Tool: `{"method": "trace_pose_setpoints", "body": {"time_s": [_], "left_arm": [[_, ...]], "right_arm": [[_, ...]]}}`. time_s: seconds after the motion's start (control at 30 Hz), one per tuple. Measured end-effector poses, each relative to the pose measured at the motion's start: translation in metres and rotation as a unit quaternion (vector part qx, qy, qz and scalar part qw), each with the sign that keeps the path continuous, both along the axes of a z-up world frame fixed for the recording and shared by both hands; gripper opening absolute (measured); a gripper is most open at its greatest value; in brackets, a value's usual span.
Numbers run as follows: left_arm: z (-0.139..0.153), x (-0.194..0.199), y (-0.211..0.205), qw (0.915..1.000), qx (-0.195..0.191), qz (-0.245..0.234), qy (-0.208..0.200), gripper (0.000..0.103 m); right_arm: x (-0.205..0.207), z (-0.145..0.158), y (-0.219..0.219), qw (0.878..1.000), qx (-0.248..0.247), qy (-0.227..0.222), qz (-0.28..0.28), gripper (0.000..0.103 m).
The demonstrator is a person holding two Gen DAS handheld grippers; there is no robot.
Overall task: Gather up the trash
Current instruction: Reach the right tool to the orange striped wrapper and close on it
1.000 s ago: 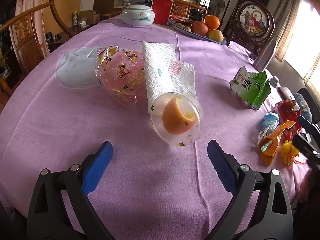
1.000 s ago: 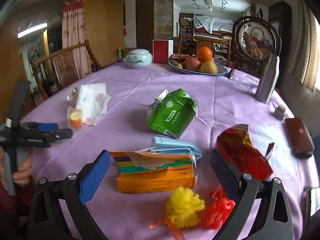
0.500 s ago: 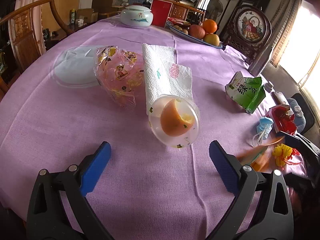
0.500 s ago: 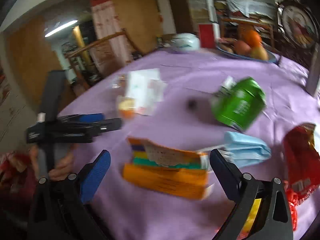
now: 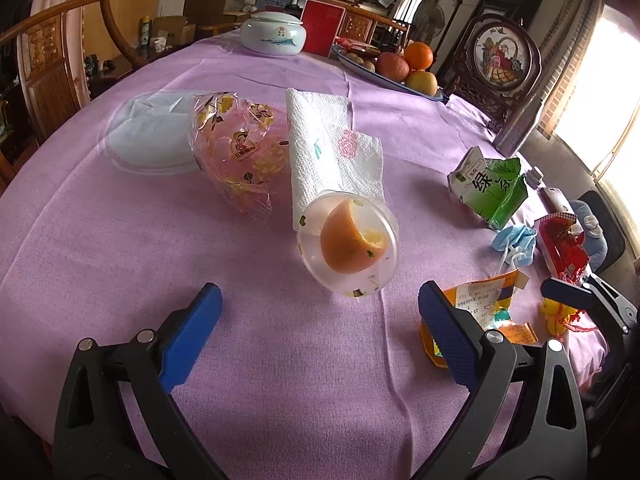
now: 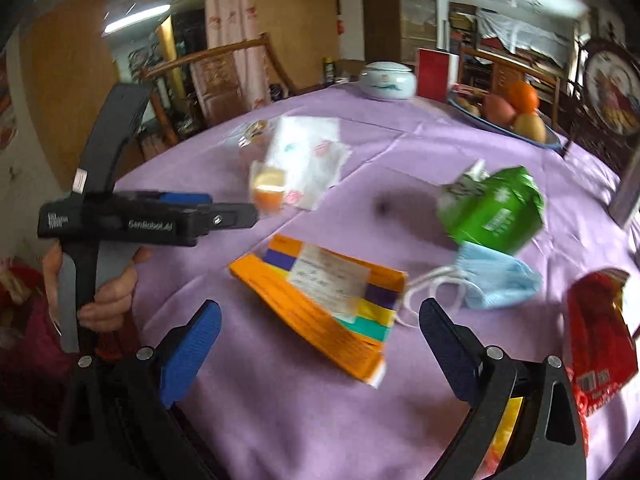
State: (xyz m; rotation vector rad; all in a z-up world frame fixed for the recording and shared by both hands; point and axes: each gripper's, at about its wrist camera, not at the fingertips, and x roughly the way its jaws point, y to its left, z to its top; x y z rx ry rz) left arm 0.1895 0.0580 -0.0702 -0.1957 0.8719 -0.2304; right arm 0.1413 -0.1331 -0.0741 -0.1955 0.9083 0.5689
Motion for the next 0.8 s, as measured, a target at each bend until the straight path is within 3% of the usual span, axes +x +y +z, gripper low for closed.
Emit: {"method": "trace_pose_setpoints", "body": {"time_s": [0.2,0.43,0.7,0.77,0.8], "left_arm": [[0.0,0.0,0.002,1.0,-0.008,-0.004,0.0,0.096],[0.0,0.0,0.003,0.9999,-0.013,-0.006,-0.001,0.096],[-0.001,0.001,0.002,0.9998,-0.013,-0.018,0.0,0.096],[0.0,0.001,0.002,0.9995,-0.016,-0.026,0.0,0.096],[-0.001,0.001,0.003,0.9994,-0.019,-0.027,-0.001,0.096]], "right_arm": [[0.026,-0.005,0.012,0.997,-0.067,0.006,0.029,0.097],[0.049,-0.017,0.035,0.981,-0.105,0.065,0.152,0.097],[0.067,-0.028,0.024,0.979,-0.066,0.112,0.157,0.097],[0.065,-0.025,0.018,0.981,-0.045,0.117,0.147,0.09],[0.062,-0.022,0.012,0.983,-0.028,0.118,0.141,0.077]]}}
